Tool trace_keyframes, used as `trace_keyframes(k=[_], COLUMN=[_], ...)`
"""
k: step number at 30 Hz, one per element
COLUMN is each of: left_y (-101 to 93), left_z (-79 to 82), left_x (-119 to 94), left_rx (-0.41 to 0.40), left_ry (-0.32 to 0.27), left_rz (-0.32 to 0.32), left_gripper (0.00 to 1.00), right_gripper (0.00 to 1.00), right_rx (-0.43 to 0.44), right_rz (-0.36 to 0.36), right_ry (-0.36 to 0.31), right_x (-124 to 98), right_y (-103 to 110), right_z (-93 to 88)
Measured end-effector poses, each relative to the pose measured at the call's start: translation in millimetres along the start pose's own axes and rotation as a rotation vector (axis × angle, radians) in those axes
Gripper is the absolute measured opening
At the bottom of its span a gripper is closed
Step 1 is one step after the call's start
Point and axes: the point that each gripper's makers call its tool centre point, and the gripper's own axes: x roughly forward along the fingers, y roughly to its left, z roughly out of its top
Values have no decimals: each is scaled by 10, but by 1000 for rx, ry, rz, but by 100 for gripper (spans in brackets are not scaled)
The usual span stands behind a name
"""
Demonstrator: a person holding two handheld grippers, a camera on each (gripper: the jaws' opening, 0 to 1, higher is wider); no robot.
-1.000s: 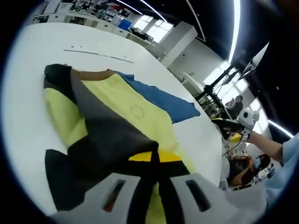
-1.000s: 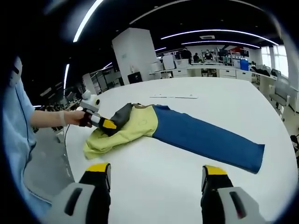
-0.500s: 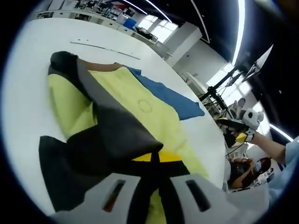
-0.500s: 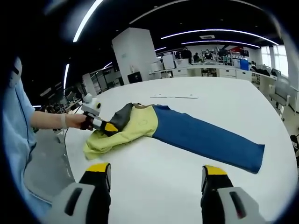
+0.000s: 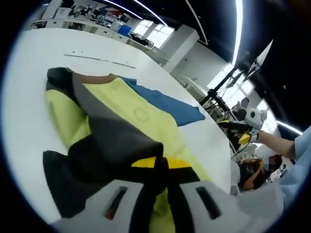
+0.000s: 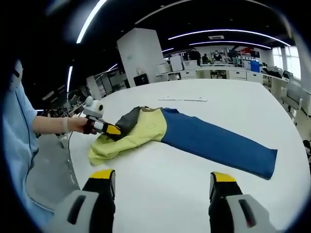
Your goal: Fold the garment on the visible template until the final outline fits inside the template.
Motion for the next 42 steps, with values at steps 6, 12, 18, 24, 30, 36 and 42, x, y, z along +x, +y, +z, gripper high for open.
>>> trace_keyframes(k=[6,12,18,24,30,36,42], left_y=[-157,-215,-263,-266,-242,-36,232], left_z=[80,172,168,137,179,233,248], left_x=[-134,-221,-263,-308,-393,-582,-775], left_rx=[33,33,52,65,68,48,10], left_ry=[-42,-72,-61,-49,-61,-80,-118], left_rz=[-37,-64,-80,-70,-59,-2,88], left_gripper=[36,55,80,91,91,88,80], right_gripper=[79,79,79,79,79,79,79], right_rx=[-1,-1,-14,-17,-18,-13,-11], right_rz=[5,7,9,10,12,17,21], right_ry=[-2,-6,-6,-5,1,-2,0], right_x=[15,22,22,34,40,42,61], right_y=[32,43,51,49,65,78,90], right_z=[15,36,79,81,65,60,51])
